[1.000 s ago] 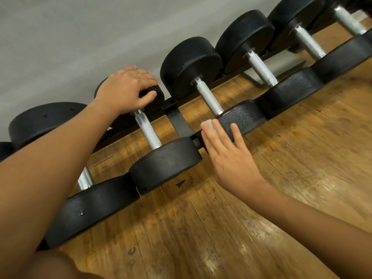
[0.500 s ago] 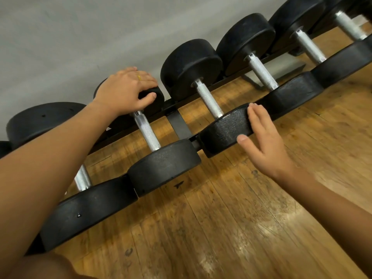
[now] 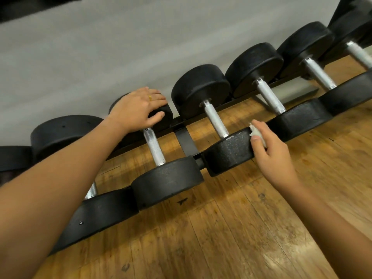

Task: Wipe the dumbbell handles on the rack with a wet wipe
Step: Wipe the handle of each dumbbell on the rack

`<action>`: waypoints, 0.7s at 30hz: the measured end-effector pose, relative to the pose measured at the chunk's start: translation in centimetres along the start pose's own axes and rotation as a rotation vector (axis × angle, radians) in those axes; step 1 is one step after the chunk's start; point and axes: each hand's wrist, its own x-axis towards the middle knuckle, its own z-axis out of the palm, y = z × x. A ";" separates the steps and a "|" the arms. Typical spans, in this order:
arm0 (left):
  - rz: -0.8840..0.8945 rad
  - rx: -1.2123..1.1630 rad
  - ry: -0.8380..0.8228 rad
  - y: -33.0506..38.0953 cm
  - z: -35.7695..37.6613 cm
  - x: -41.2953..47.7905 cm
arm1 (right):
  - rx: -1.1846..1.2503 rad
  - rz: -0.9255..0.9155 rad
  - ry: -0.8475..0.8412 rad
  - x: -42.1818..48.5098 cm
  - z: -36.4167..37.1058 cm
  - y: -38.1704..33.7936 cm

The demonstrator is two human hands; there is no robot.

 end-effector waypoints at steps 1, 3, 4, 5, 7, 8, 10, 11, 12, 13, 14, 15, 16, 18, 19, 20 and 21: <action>-0.017 0.016 0.000 0.4 0.0 -0.2 | 0.004 0.012 0.003 0.1 0.2 0.1; -0.061 0.027 0.009 1.4 -0.1 -1.1 | 0.009 0.008 0.016 0.2 0.5 0.3; -0.094 0.013 0.024 1.9 -0.3 -2.1 | 0.013 0.000 0.021 0.2 0.6 0.4; -0.133 -0.005 0.045 2.3 -0.4 -3.3 | 0.019 -0.006 0.028 0.1 0.7 0.5; -0.223 0.000 0.069 2.0 -1.0 -6.4 | 0.036 -0.013 0.042 0.3 0.8 0.5; -0.275 0.018 0.055 1.2 -1.4 -8.1 | 0.020 -0.024 0.031 0.5 0.9 0.4; -0.408 0.043 0.008 -1.3 -2.2 -11.2 | -0.109 -0.114 -0.054 1.2 0.5 -0.1; -0.483 0.031 -0.021 -2.6 -2.5 -12.5 | -0.196 -0.178 -0.118 1.7 0.2 -0.2; -0.558 0.001 -0.054 -3.9 -2.8 -13.9 | -0.263 -0.230 -0.180 2.2 0.1 -0.5; -0.614 -0.033 -0.089 -4.7 -3.1 -15.1 | -0.294 -0.262 -0.225 2.4 0.2 -1.0; -0.651 -0.062 -0.108 -5.2 -3.1 -16.0 | -0.287 -0.284 -0.243 2.4 0.5 -1.7; -0.675 -0.083 -0.106 -5.3 -2.9 -16.5 | -0.255 -0.312 -0.240 2.3 1.0 -2.6; -0.695 -0.099 -0.085 -5.0 -2.4 -16.6 | -0.213 -0.350 -0.229 2.2 1.6 -3.7; -0.764 -0.097 -0.015 -4.2 -1.3 -16.1 | -0.122 -0.411 -0.220 2.6 3.6 -6.3; -0.808 -0.092 0.020 -4.0 -0.9 -15.8 | -0.078 -0.415 -0.219 3.1 4.8 -7.7; -0.837 -0.085 0.047 -3.8 -0.5 -15.6 | -0.042 -0.404 -0.210 4.0 6.0 -8.8; -0.846 -0.067 0.063 -3.8 -0.2 -15.5 | -0.008 -0.378 -0.190 4.9 7.4 -9.9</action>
